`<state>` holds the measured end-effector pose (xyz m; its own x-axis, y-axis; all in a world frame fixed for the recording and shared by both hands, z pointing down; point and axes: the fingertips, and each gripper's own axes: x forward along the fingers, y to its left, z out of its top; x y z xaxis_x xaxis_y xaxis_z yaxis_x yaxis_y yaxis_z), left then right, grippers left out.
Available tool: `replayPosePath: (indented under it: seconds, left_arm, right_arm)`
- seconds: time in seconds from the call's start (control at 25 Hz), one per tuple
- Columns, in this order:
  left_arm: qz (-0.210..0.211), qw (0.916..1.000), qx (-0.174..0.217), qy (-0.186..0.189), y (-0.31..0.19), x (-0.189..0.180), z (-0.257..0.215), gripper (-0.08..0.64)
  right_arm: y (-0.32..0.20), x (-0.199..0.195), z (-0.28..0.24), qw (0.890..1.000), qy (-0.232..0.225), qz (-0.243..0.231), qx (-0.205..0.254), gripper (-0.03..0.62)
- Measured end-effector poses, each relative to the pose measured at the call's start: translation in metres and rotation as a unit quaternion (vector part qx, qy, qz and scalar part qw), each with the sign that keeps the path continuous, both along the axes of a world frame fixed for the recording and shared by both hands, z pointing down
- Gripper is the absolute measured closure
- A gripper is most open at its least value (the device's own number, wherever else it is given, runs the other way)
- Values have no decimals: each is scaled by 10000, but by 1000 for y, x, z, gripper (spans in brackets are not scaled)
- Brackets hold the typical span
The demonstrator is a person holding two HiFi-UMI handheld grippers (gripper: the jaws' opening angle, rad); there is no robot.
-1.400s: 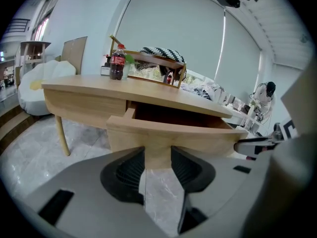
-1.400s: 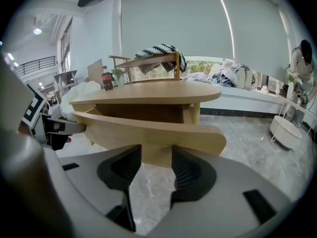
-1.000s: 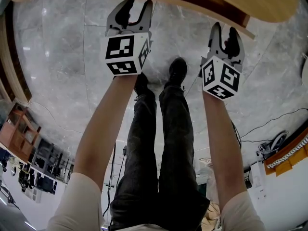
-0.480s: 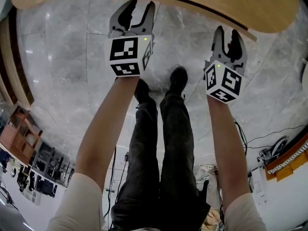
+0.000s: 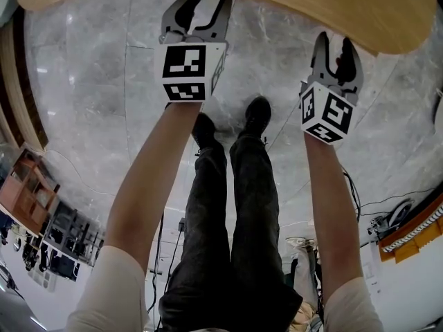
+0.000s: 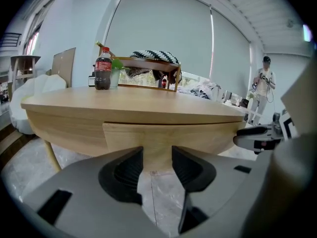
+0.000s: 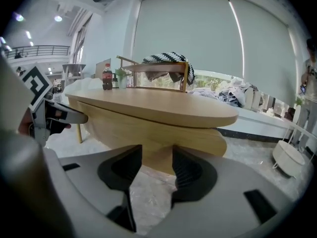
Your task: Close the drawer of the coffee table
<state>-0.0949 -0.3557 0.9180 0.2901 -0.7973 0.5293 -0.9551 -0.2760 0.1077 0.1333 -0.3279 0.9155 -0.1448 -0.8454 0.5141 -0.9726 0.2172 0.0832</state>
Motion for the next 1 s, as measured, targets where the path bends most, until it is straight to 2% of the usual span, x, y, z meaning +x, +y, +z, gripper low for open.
replayPosePath:
  seconds: [0.4, 0.6, 1.0]
  left_arm:
    - [144, 9994, 282, -104, -15, 2, 5, 360]
    - [327, 9987, 378, -117, -24, 10, 1, 308]
    - [412, 9975, 483, -314, -29, 11, 2, 308]
  right_arm:
    - [-16, -2, 6, 9986, 319, -244, 331, 394]
    - [-27, 0, 3, 9978, 452, -245, 422, 394]
    - [-32, 1, 5, 9961, 618, -309, 556, 391]
